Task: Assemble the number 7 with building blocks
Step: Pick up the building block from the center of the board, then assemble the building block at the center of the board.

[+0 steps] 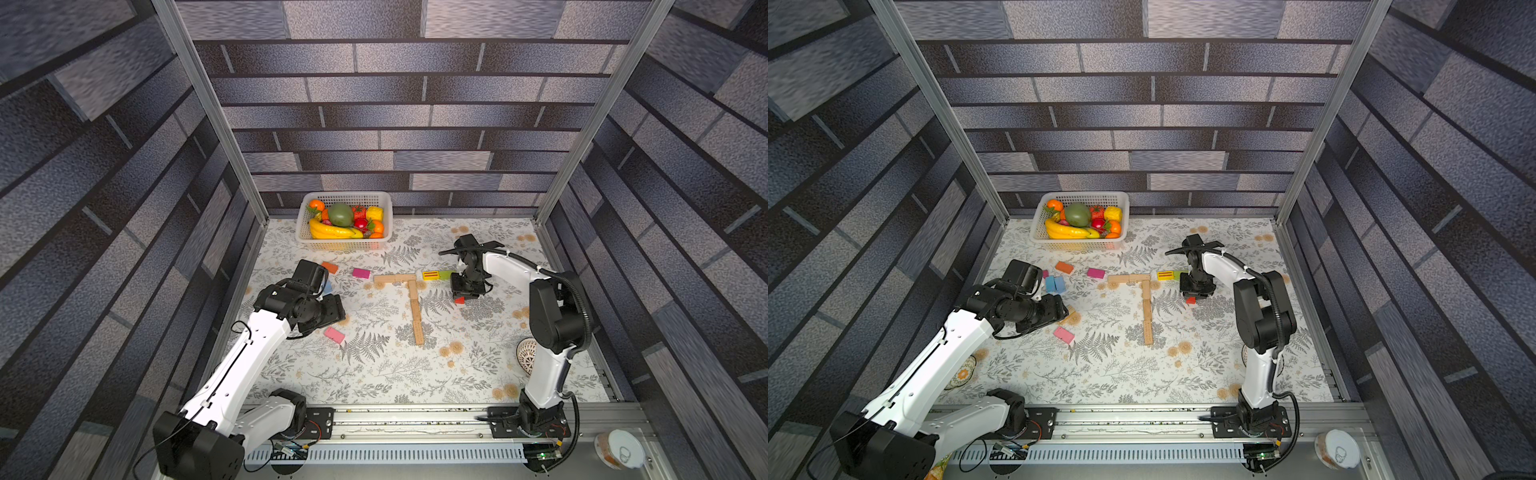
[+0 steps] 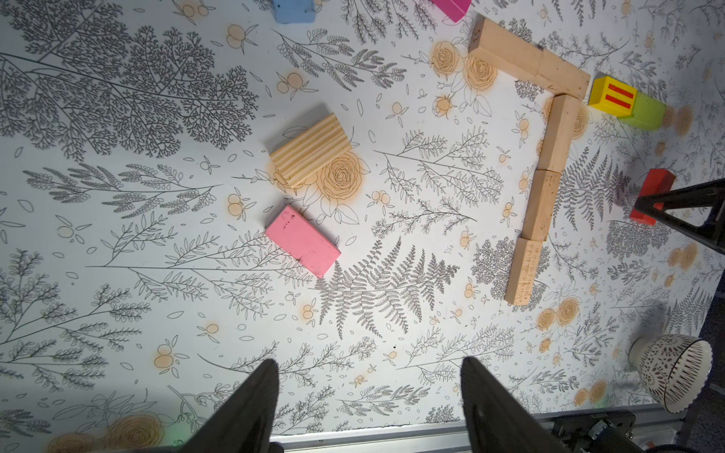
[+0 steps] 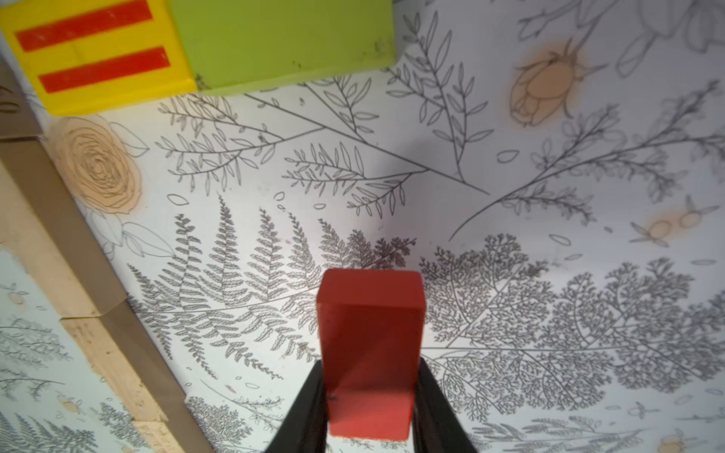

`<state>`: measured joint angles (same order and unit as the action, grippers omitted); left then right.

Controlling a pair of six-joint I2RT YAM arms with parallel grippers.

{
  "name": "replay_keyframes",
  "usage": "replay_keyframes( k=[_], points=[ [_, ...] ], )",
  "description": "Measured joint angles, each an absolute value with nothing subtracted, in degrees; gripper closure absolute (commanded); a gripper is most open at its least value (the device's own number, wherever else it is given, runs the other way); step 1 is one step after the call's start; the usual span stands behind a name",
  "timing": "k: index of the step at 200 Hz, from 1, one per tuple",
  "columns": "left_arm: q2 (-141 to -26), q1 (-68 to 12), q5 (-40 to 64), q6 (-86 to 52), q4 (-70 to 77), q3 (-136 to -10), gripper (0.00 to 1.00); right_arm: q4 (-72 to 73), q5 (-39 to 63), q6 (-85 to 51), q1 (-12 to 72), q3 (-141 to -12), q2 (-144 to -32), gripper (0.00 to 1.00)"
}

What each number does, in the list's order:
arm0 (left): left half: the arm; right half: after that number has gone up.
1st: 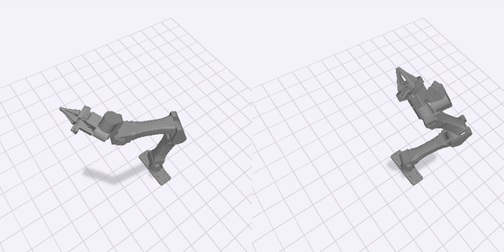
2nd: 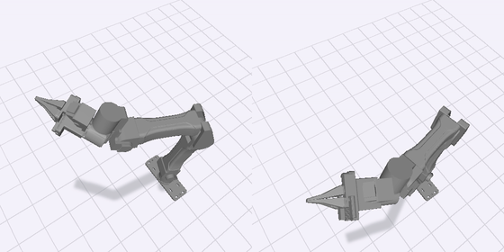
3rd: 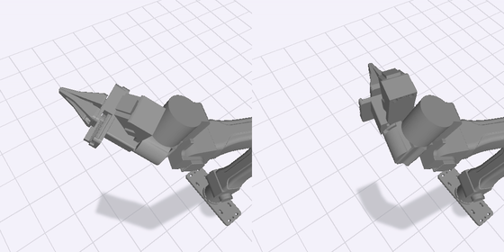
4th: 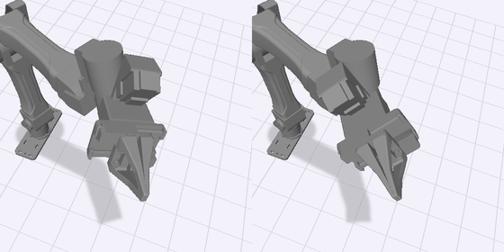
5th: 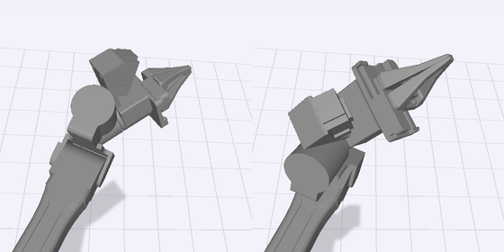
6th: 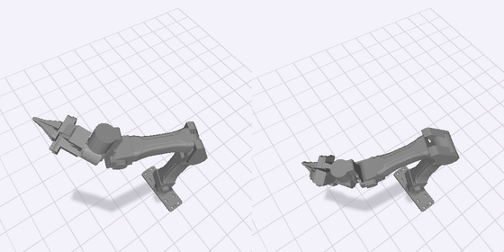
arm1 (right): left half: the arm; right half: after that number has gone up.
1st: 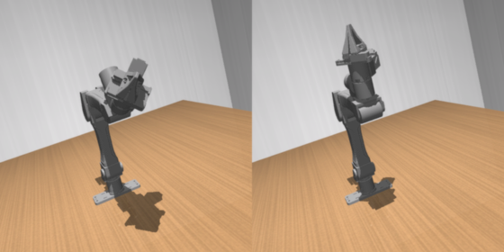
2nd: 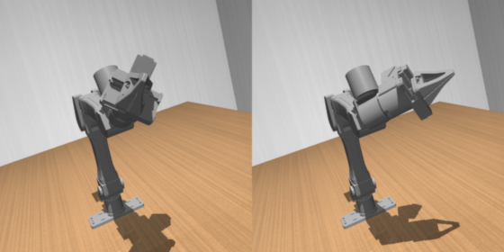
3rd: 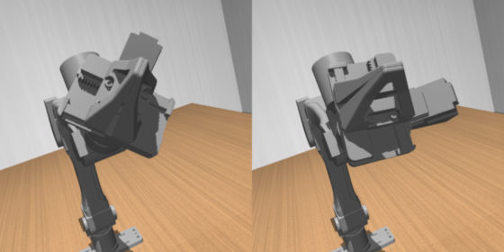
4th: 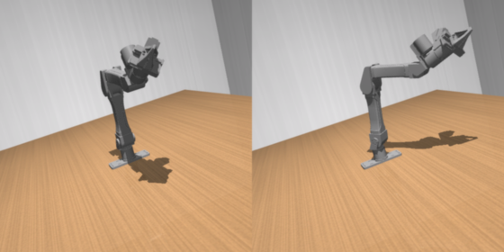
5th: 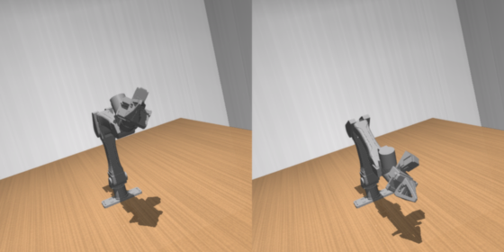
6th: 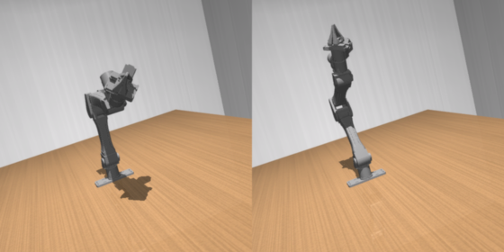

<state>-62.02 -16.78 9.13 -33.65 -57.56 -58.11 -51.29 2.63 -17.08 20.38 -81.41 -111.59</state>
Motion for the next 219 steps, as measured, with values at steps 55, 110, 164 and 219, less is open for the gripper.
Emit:
replay_keyframes(
  k=[55, 110, 164, 219],
  points=[
    [-62.3, -16.4, 9.3, -33.5, -59.0, -58.5, 0.25, -56.1, 1.5, -11.4, 20.4, -84.7, -115.9, 0.69],
    [-65.1, -16.9, 9.7, -33.5, -59.4, -60.7, 0.25, -57.8, 0.9, -8.8, 19.2, -88.9, -120.1, 0.69],
    [-67.5, -18.2, 9.7, -33.5, -59.6, -62.1, 0.25, -58.6, -0.3, -7.4, 18.2, -92.2, -122.1, 0.69],
    [-68.4, -18.5, 9.7, -33.5, -59.7, -62.8, 0.25, -59.2, 0.1, -6.9, 17.9, -96.1, -124.5, 0.68]
  ],
)
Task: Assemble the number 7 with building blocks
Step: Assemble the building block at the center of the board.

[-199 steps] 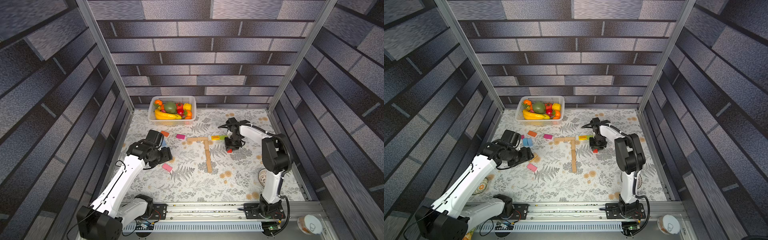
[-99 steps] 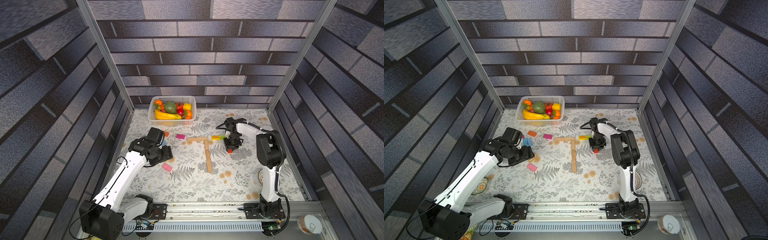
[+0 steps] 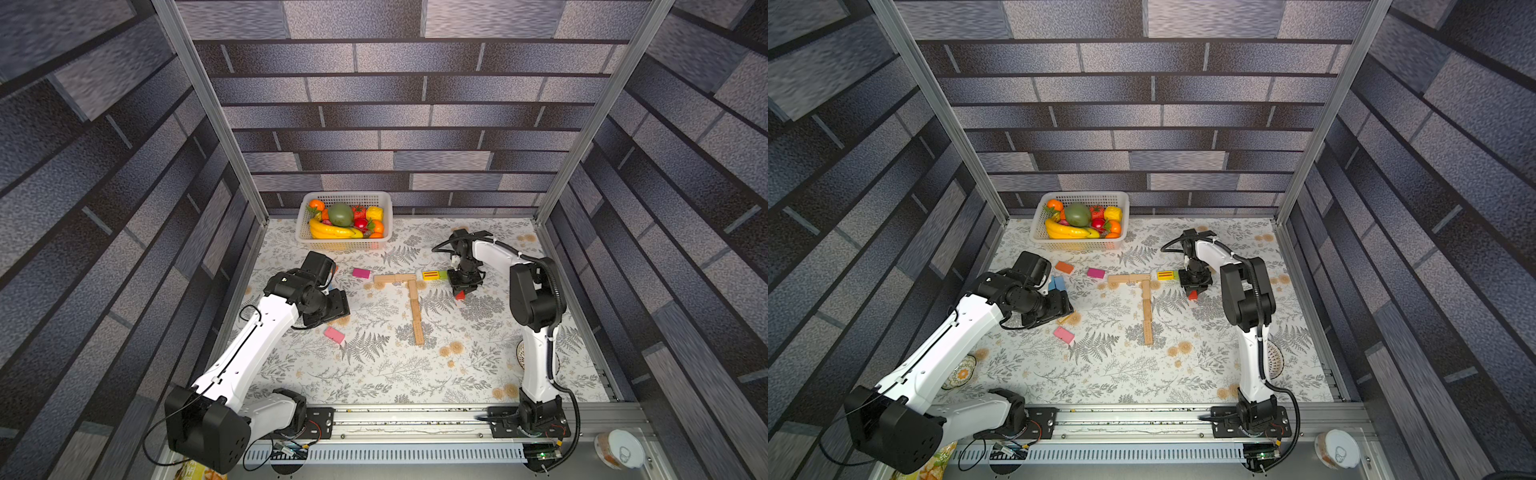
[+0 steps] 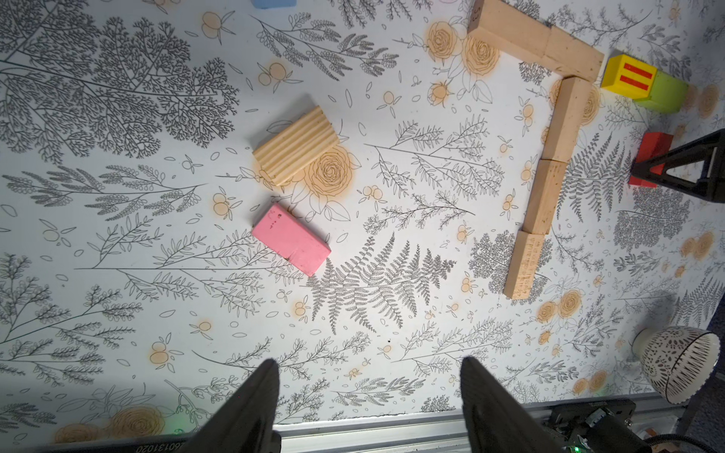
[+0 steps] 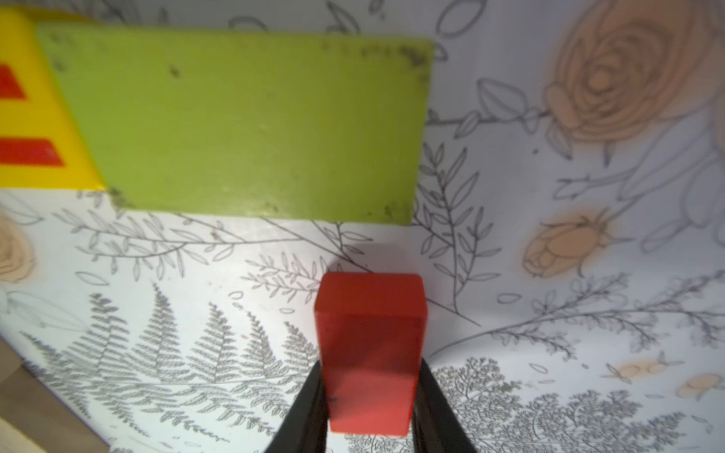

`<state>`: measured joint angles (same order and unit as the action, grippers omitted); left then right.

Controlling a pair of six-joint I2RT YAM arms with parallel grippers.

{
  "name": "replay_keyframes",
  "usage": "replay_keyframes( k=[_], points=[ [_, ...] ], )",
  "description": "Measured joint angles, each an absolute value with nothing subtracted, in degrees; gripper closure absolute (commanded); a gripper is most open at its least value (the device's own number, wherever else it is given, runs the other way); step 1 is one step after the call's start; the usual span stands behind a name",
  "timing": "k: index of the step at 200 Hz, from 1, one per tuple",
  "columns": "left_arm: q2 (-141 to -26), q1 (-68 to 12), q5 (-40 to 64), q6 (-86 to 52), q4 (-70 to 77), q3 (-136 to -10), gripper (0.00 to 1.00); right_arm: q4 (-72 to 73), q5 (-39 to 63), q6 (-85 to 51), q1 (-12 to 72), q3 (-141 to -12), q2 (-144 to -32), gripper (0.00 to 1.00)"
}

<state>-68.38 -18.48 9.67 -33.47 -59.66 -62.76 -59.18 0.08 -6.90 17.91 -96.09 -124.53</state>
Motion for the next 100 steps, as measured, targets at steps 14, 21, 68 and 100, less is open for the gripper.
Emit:
replay_keyframes(
  k=[14, 21, 68, 100],
  points=[
    [-68.4, -18.5, 9.7, -33.5, -59.7, -62.8, 0.25, -59.4, 0.3, -6.9, 17.9, -96.7, -124.9, 0.68],
    [-68.4, -18.5, 9.7, -33.5, -59.7, -62.7, 0.25, -59.4, 0.3, -6.9, 17.9, -97.0, -125.1, 0.68],
    [-68.4, -18.5, 9.7, -33.5, -59.7, -62.8, 0.25, -60.2, 0.3, -6.9, 17.9, -98.3, -125.9, 0.68],
    [-68.4, -18.5, 9.7, -33.4, -59.9, -62.7, 0.25, -60.4, 0.3, -6.8, 17.9, -98.5, -126.1, 0.68]
  ],
)
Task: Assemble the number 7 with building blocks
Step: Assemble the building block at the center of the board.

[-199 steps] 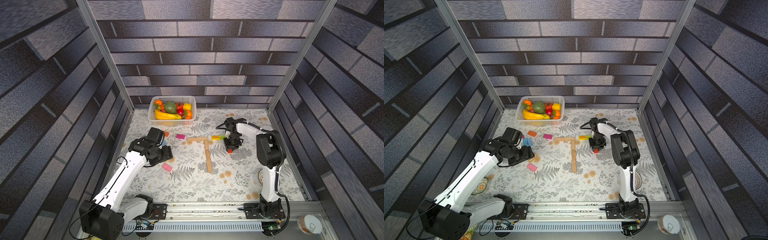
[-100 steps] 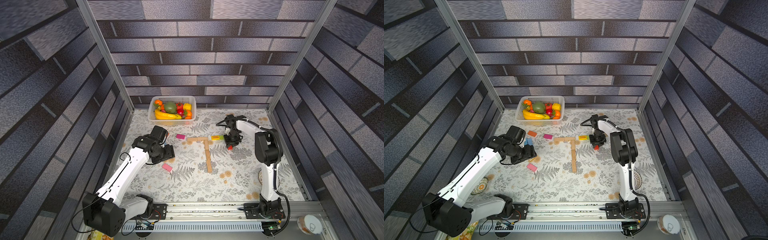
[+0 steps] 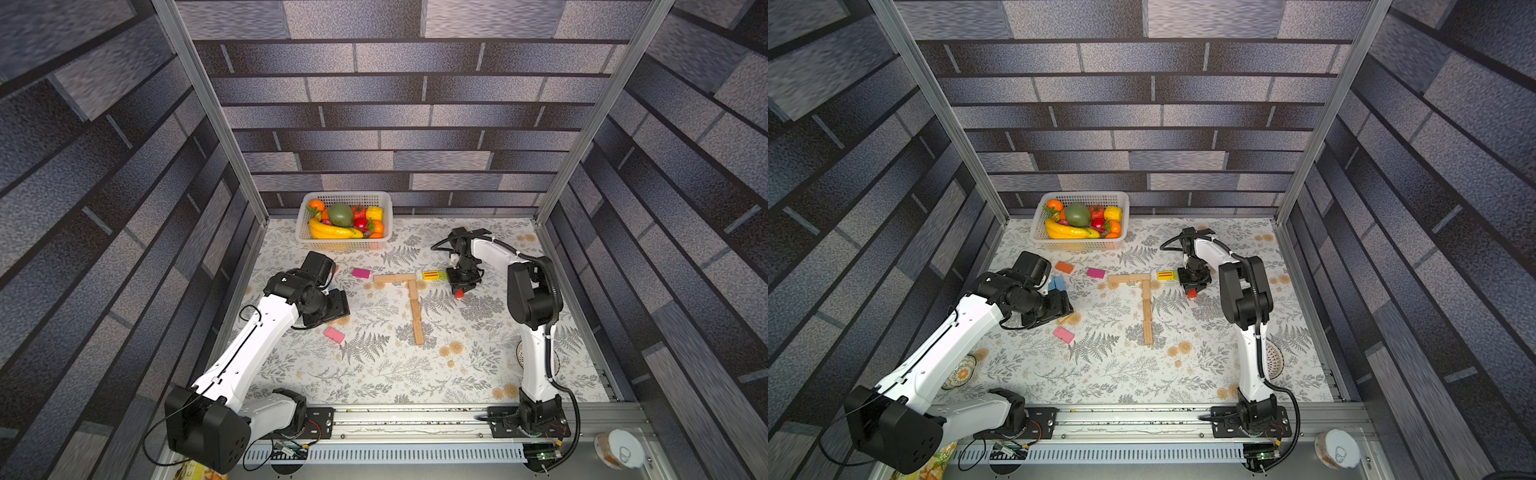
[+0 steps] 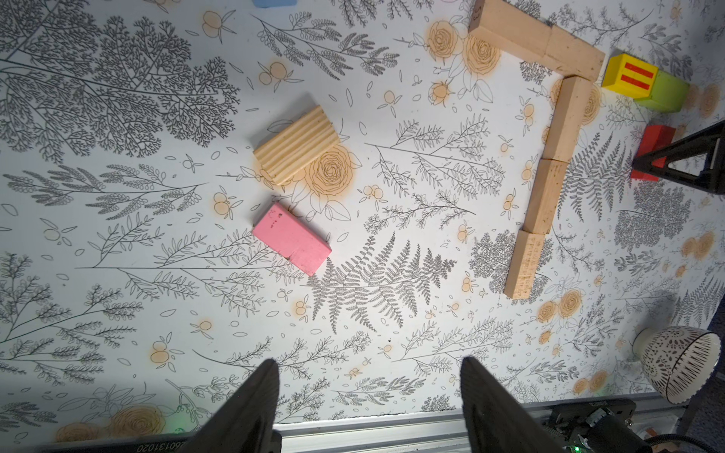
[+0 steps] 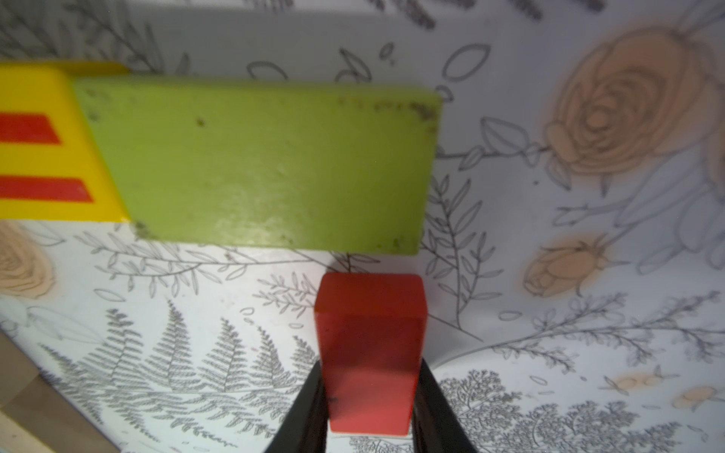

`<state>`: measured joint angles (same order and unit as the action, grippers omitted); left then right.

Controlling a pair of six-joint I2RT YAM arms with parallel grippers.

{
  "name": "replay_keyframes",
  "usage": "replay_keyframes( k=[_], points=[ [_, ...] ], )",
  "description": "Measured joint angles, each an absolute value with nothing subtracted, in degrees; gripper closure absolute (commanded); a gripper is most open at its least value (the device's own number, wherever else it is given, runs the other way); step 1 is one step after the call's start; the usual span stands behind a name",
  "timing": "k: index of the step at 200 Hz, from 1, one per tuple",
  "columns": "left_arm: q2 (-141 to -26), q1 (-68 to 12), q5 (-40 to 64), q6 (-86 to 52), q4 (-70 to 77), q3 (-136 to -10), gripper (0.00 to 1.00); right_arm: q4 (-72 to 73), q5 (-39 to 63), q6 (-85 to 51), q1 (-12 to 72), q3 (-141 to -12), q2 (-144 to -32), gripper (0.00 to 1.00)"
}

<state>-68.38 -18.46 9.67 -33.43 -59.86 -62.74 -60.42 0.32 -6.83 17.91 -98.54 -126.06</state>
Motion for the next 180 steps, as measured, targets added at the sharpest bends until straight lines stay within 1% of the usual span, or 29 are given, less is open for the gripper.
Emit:
replay_keyframes(
  k=[150, 156, 180],
  points=[
    [-66.2, -16.8, 9.7, -33.0, -61.1, -61.9, 0.25, -62.3, 0.5, -6.7, 18.0, -103.7, -129.1, 0.68],
    [-66.1, -16.8, 9.7, -33.0, -61.2, -61.8, 0.25, -62.4, 0.5, -6.7, 18.0, -103.8, -129.2, 0.66],
    [-66.0, -16.7, 9.7, -33.0, -61.3, -61.5, 0.25, -62.2, 0.4, -6.5, 18.0, -103.8, -129.3, 0.49]
  ],
)
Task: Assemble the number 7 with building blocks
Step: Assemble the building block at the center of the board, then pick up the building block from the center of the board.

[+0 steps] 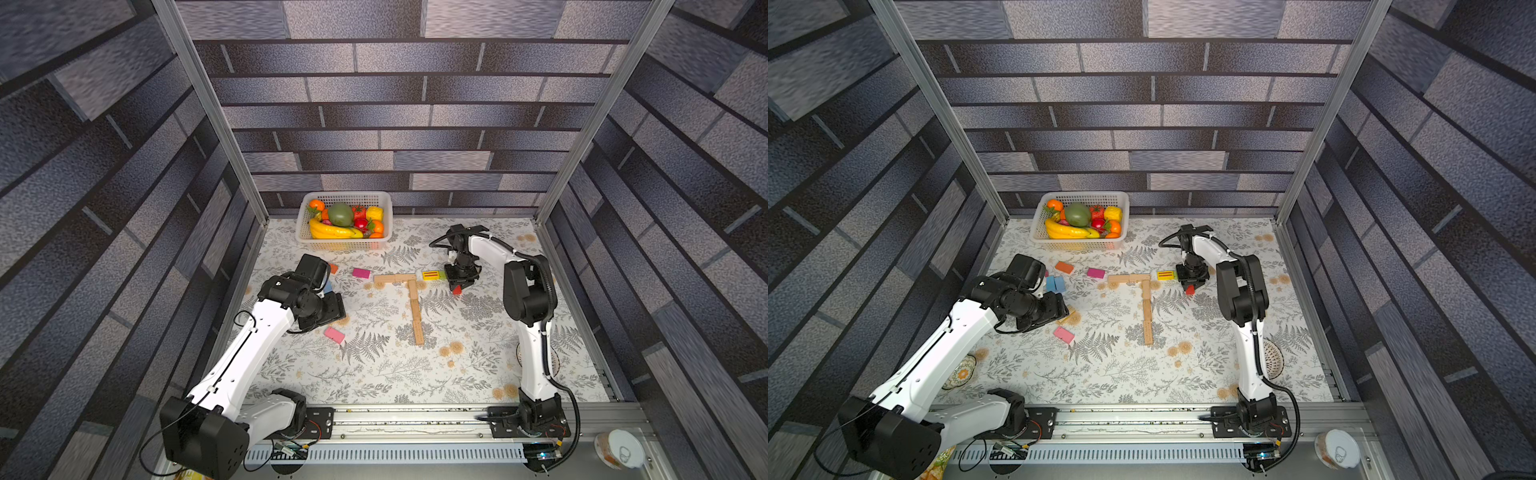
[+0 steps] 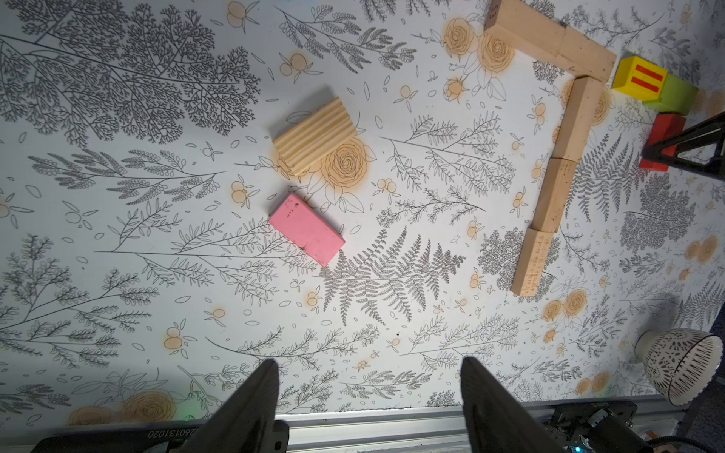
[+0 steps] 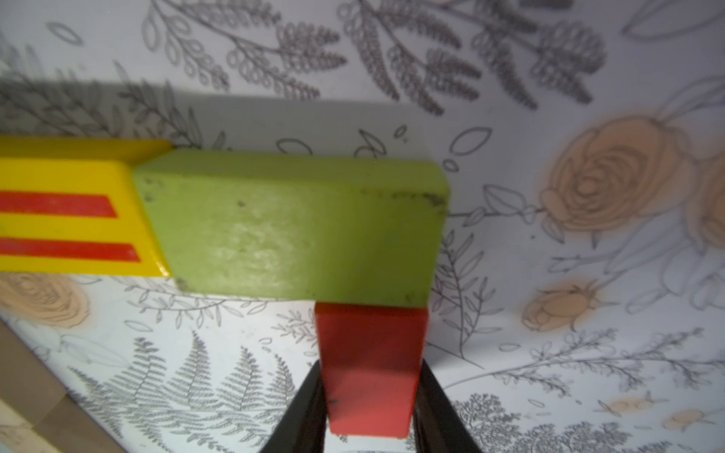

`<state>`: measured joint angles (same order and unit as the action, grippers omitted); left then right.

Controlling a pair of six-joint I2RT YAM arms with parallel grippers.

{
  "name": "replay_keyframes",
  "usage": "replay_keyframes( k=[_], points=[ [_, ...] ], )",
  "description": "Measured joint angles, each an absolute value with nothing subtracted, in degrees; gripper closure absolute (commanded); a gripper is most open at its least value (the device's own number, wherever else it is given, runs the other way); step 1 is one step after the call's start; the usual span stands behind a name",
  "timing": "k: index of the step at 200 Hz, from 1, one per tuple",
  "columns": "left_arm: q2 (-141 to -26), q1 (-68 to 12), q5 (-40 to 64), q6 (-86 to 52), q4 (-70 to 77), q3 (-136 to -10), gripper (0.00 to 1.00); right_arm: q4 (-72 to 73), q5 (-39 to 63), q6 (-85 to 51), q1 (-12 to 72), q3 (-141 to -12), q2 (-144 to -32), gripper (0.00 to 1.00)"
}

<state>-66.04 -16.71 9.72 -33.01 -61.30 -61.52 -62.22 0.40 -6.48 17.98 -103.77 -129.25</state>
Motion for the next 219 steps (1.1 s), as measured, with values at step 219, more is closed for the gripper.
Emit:
replay_keyframes(
  k=[219],
  points=[
    [-72.4, -12.5, 8.6, -41.4, -61.5, -51.2, 0.21, -46.7, 21.3, -29.1, 23.8, -78.9, -85.6, 0.35]
  ],
)
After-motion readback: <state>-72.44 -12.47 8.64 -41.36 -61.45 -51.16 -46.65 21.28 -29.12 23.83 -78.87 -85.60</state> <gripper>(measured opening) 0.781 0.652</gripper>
